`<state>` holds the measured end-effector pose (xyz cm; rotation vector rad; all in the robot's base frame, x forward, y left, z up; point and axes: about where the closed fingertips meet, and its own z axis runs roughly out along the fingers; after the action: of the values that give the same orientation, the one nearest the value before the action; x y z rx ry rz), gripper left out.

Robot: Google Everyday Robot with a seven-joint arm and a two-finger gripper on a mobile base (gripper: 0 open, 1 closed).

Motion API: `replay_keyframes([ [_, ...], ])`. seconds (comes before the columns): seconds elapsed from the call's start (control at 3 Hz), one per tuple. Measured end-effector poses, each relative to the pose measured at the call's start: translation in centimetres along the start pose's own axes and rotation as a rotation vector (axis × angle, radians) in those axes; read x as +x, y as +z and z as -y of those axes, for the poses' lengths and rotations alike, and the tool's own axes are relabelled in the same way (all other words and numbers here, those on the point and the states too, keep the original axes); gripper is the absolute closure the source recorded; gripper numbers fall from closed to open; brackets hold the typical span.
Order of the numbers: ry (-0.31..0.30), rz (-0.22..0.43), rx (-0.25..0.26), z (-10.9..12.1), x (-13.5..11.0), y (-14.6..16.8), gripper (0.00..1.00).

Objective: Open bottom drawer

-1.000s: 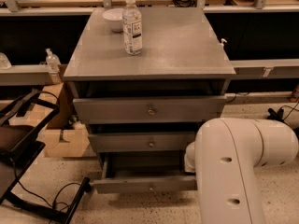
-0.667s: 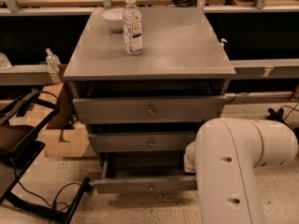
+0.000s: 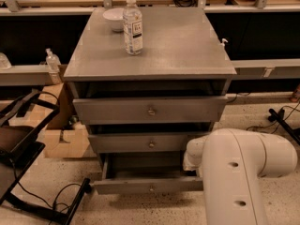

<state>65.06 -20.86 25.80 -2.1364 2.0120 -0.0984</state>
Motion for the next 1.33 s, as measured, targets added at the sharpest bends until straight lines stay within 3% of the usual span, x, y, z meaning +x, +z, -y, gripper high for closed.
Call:
replay_keyframes([
  [0.67,0.025,0.047,-0.013,1.0,0.7,3.2,1.0],
  [1.0,0.053,0.094,-0.076,0.2,0.4,7.5,1.0],
  [1.33,0.056,0.093,-0.078,0.1,0.4,7.6,1.0],
])
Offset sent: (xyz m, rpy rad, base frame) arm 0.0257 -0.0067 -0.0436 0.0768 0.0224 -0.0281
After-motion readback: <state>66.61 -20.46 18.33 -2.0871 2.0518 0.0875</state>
